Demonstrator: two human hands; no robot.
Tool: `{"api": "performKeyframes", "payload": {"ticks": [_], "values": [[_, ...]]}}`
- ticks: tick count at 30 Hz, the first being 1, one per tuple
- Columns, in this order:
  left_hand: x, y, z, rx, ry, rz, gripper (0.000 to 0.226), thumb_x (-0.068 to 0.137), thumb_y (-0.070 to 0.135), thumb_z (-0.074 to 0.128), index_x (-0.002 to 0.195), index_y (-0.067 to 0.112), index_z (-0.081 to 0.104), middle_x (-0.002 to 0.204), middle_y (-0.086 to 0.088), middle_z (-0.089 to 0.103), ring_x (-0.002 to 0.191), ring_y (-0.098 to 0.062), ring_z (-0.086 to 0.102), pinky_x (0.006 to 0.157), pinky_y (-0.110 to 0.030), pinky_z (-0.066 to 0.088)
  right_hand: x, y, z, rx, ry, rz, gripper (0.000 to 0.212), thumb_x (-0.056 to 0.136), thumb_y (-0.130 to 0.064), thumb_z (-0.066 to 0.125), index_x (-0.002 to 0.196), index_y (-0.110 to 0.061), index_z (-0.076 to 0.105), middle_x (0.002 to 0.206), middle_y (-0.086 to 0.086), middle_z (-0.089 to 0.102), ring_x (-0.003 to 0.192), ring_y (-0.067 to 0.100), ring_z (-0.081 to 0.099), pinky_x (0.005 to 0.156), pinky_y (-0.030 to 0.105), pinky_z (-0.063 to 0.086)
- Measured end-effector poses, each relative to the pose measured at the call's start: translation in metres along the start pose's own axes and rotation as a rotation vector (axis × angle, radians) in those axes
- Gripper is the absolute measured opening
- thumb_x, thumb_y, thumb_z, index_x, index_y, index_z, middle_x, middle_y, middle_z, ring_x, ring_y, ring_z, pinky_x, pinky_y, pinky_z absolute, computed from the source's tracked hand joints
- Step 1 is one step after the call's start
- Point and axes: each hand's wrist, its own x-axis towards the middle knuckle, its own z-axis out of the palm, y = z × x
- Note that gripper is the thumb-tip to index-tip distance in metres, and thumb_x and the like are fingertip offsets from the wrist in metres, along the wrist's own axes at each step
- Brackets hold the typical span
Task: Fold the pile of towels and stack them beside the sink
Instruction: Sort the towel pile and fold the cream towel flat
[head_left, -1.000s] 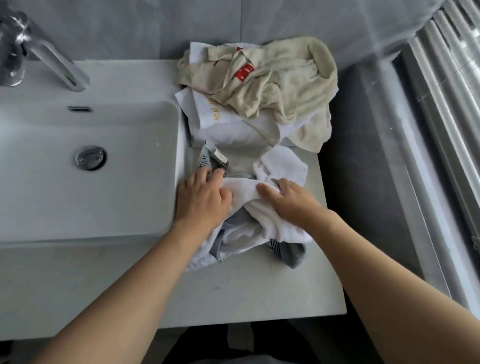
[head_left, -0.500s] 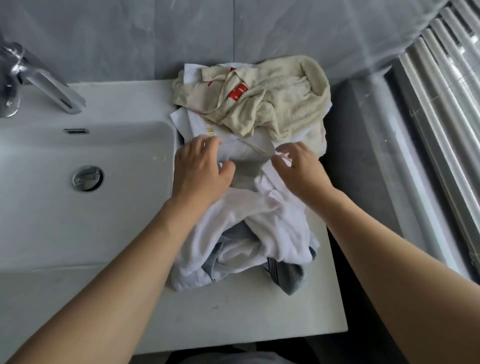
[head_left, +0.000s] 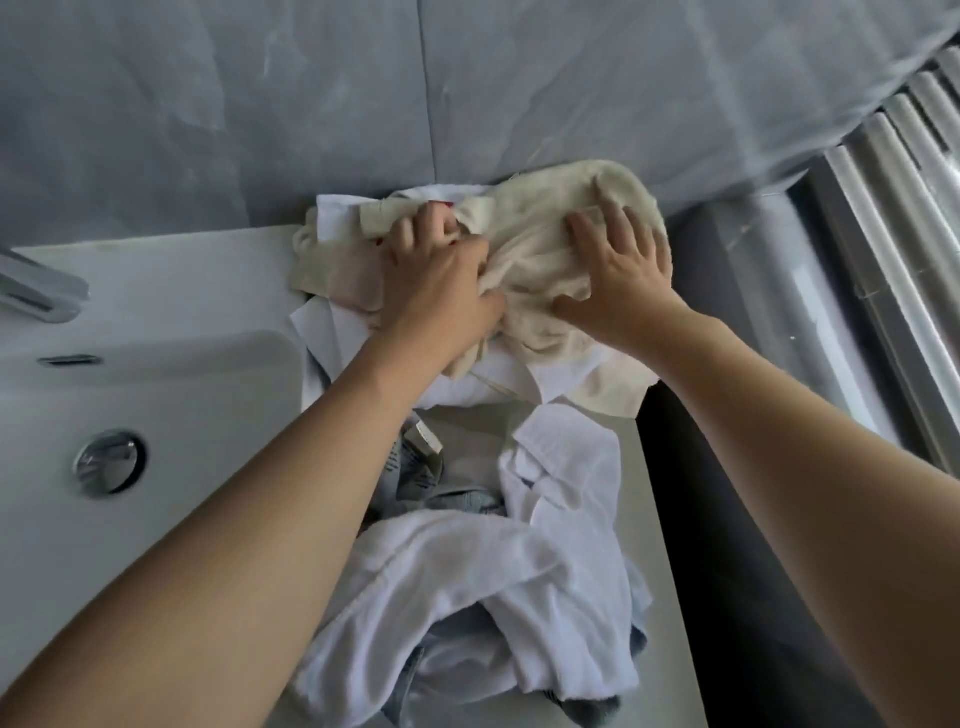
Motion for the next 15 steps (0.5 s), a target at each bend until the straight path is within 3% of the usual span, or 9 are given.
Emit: {"api": "performKeyframes", "payload": {"ticks": [2, 4, 6, 8, 9, 10, 12, 14, 15], "values": [[-0.005, -0.001, -0.012, -0.291, 0.027, 0.000, 0.025, 0.073, 0.025, 0.059, 0.062, 0.021, 0.037, 0.081, 0.004, 0.051, 0.077, -0.021, 0.048, 0.070, -0.035, 0.043, 0.010, -0.001, -0.002, 0.051, 0.023, -0.028, 0.085, 0.076, -0.052, 0.067, 0.147, -0.034, 0.026, 0.162, 0.004, 0.003, 0.147, 0.025, 0.006, 0.119, 0.045, 0.002], [-0.015, 0.002, -0.028, -0.650, 0.083, -0.098, 0.029, 0.068, 0.016, 0.054, 0.057, 0.023, 0.028, 0.055, 0.014, 0.033, 0.053, -0.004, 0.032, 0.049, -0.022, 0.030, 0.016, -0.005, -0.007, 0.119, 0.110, -0.049, 0.070, 0.074, -0.048, 0.068, 0.136, -0.030, 0.041, 0.158, 0.002, 0.016, 0.143, 0.024, 0.018, 0.117, 0.042, 0.008], [-0.025, 0.001, -0.041, -0.949, 0.120, -0.244, 0.021, 0.064, 0.008, 0.052, 0.056, 0.017, 0.034, 0.054, 0.012, 0.030, 0.052, -0.005, 0.029, 0.045, -0.022, 0.022, 0.018, -0.010, -0.015, 0.150, 0.177, -0.098, 0.054, 0.077, -0.040, 0.068, 0.123, -0.019, 0.050, 0.147, 0.004, 0.038, 0.132, 0.027, 0.036, 0.112, 0.039, 0.020], [-0.036, 0.001, -0.058, -1.265, 0.126, -0.407, 0.011, 0.058, 0.005, 0.047, 0.062, 0.007, 0.038, 0.061, -0.003, 0.029, 0.056, -0.016, 0.028, 0.050, -0.031, 0.016, 0.011, -0.017, -0.025, 0.312, 0.216, -0.094, 0.035, 0.080, -0.030, 0.065, 0.108, -0.013, 0.054, 0.112, 0.004, 0.060, 0.103, 0.023, 0.054, 0.090, 0.033, 0.037], [-0.041, 0.000, -0.064, -1.376, 0.106, -0.464, 0.012, 0.055, 0.004, 0.045, 0.061, 0.011, 0.037, 0.062, -0.003, 0.028, 0.056, -0.018, 0.027, 0.053, -0.035, 0.014, 0.005, -0.021, -0.030, 0.413, 0.227, -0.063, 0.025, 0.081, -0.026, 0.063, 0.100, -0.015, 0.053, 0.094, 0.000, 0.061, 0.087, 0.018, 0.055, 0.077, 0.030, 0.039], [-0.046, -0.002, -0.068, -1.399, 0.072, -0.493, 0.016, 0.054, 0.004, 0.045, 0.061, 0.017, 0.038, 0.061, -0.002, 0.030, 0.056, -0.017, 0.028, 0.054, -0.036, 0.014, -0.002, -0.026, -0.035, 0.496, 0.240, -0.019, 0.016, 0.080, -0.024, 0.061, 0.093, -0.019, 0.052, 0.082, -0.005, 0.058, 0.076, 0.013, 0.052, 0.068, 0.028, 0.038], [-0.058, -0.005, -0.067, -1.217, -0.009, -0.492, 0.018, 0.053, 0.012, 0.049, 0.068, 0.022, 0.046, 0.062, 0.004, 0.044, 0.058, -0.015, 0.041, 0.053, -0.030, 0.023, -0.019, -0.035, -0.045, 0.684, 0.253, 0.103, 0.011, 0.076, -0.025, 0.059, 0.080, -0.028, 0.049, 0.077, -0.006, 0.057, 0.072, 0.012, 0.054, 0.062, 0.029, 0.042], [-0.071, -0.010, -0.060, -0.970, -0.089, -0.441, 0.044, 0.055, 0.031, 0.058, 0.098, 0.032, 0.056, 0.088, 0.014, 0.063, 0.079, -0.007, 0.057, 0.064, -0.026, 0.042, -0.040, -0.045, -0.059, 0.970, 0.213, 0.198, 0.007, 0.069, -0.023, 0.054, 0.072, -0.029, 0.053, 0.085, 0.003, 0.060, 0.077, 0.021, 0.059, 0.061, 0.032, 0.047], [-0.078, -0.011, -0.057, -0.894, -0.142, -0.377, 0.066, 0.054, 0.041, 0.061, 0.119, 0.044, 0.049, 0.110, 0.023, 0.062, 0.094, 0.000, 0.058, 0.075, -0.021, 0.045, -0.052, -0.049, -0.065, 1.117, 0.170, 0.190, 0.011, 0.067, -0.019, 0.054, 0.072, -0.028, 0.056, 0.085, 0.006, 0.060, 0.076, 0.022, 0.060, 0.060, 0.032, 0.047]]}}
